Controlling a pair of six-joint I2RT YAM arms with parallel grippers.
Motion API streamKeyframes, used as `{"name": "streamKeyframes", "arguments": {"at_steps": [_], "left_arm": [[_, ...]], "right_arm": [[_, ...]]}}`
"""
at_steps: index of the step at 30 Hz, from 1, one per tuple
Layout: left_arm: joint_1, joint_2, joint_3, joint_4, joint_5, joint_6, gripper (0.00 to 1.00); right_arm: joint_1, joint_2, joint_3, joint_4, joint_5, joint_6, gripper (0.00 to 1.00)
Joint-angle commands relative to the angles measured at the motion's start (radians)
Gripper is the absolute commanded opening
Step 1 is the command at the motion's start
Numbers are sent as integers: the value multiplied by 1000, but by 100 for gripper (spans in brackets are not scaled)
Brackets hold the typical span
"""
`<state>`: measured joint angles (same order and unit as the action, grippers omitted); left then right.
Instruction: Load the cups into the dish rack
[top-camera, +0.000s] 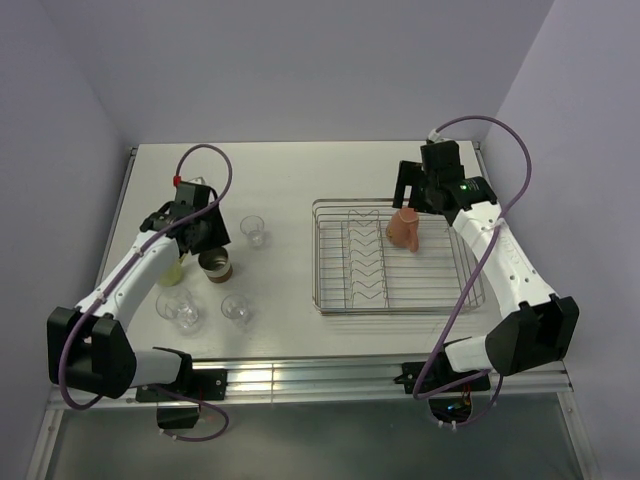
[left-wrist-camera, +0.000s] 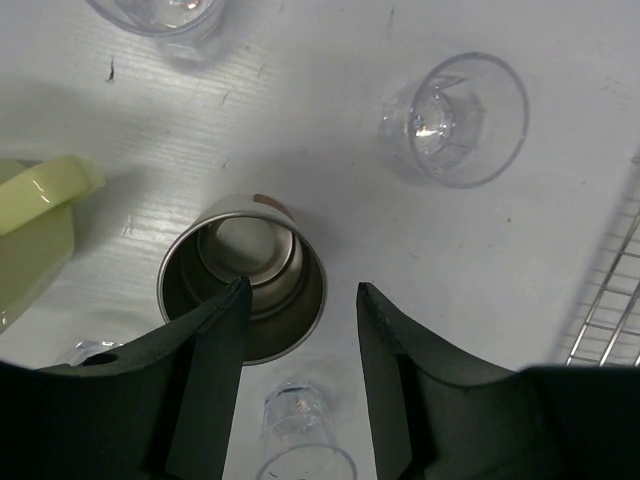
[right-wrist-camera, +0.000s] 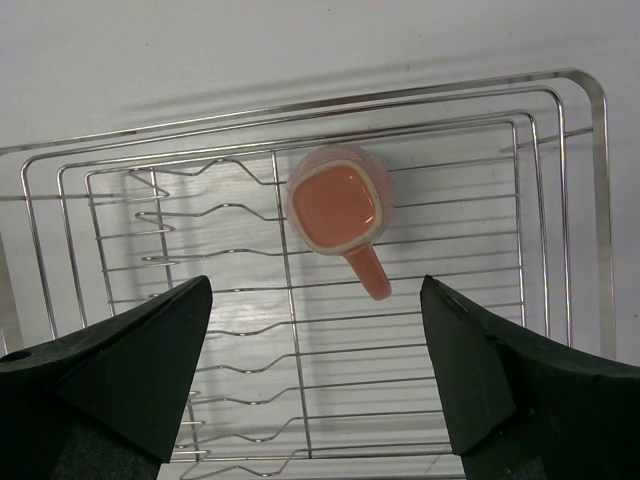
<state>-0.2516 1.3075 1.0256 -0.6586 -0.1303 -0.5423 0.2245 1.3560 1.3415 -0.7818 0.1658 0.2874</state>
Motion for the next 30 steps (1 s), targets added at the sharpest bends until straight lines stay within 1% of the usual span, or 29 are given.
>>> {"name": "streamKeyframes", "arguments": {"at_steps": [1, 9, 18, 22, 25, 27, 30], "left_arm": [[2, 15, -25, -3, -48, -2, 52], [-14, 76, -82, 36, -38, 4, 48], [-51, 134, -75, 39, -48, 7, 48], [-51, 119, -71, 39, -58, 1, 48], [-51, 87, -56, 33, -61, 1, 54], [-51, 59, -38, 28, -60, 4, 60], [-51, 36, -13, 17, -48, 11, 62]], "right_arm": [[6, -37, -10, 39, -12, -1, 92], [7, -44, -44, 59, -17, 1, 91], [7, -60, -58, 65, -20, -1, 91], [9, -55, -61, 67, -25, -1, 91], [13, -52, -61, 70, -26, -1, 91], [16, -49, -61, 70, -25, -1, 91], [18, -46, -64, 70, -22, 1, 91]]}}
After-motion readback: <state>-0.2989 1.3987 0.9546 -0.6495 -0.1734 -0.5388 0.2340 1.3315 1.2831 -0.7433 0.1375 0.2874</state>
